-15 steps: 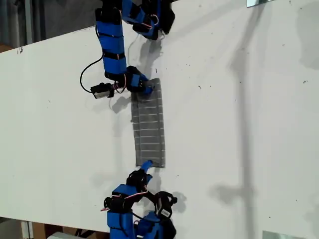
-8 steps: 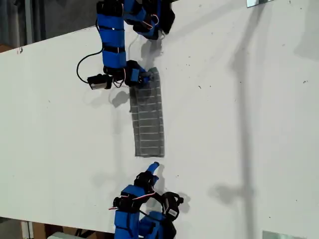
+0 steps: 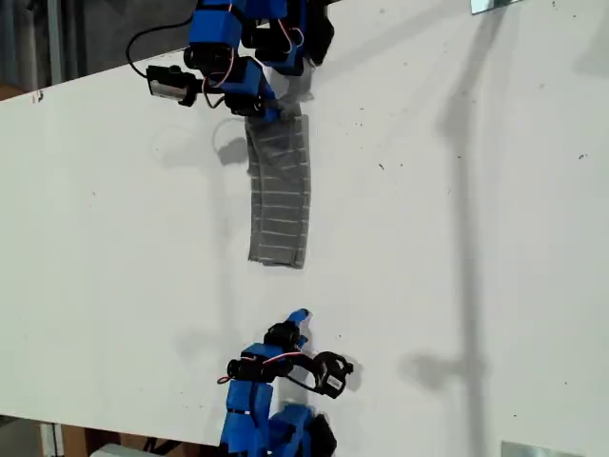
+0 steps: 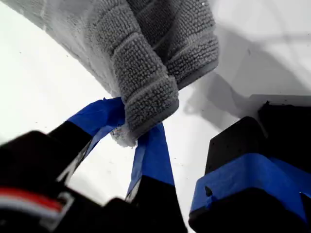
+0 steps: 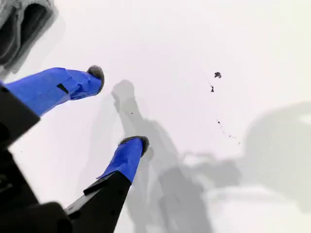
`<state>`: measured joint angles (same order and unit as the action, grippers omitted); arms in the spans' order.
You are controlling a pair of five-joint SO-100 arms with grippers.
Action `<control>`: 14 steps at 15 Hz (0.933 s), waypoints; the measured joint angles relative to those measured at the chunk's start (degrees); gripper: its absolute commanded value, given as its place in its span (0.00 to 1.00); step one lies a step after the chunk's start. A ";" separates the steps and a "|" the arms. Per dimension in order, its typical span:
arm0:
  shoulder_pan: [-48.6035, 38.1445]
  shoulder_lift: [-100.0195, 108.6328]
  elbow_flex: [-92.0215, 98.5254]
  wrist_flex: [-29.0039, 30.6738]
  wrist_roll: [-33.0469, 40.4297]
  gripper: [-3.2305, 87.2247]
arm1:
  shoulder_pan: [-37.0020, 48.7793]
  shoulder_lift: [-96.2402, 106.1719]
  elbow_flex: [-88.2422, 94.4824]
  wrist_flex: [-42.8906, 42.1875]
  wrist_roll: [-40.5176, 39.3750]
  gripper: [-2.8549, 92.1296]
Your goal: Grasp corners of a square towel and fold twice.
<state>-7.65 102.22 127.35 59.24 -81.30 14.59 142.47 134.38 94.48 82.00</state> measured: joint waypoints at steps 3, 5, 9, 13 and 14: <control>-5.54 -9.40 -3.87 0.53 3.96 0.30 | -2.90 -0.88 -5.45 2.02 -0.09 0.03; -8.26 -12.83 -7.38 3.08 5.89 0.30 | -4.66 -9.58 -15.03 2.02 -2.81 0.03; -9.49 -12.92 -7.38 3.16 6.06 0.30 | -5.45 -35.07 -38.32 3.60 -10.20 0.03; -9.49 -3.08 1.67 3.08 1.05 0.30 | -4.83 -57.39 -56.87 4.57 -15.56 0.03; -8.61 4.13 6.50 4.31 -1.41 0.30 | -4.66 -59.24 -57.48 4.39 -15.82 0.03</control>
<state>-16.26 106.35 133.86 63.54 -82.71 9.93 83.23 76.90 98.88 66.18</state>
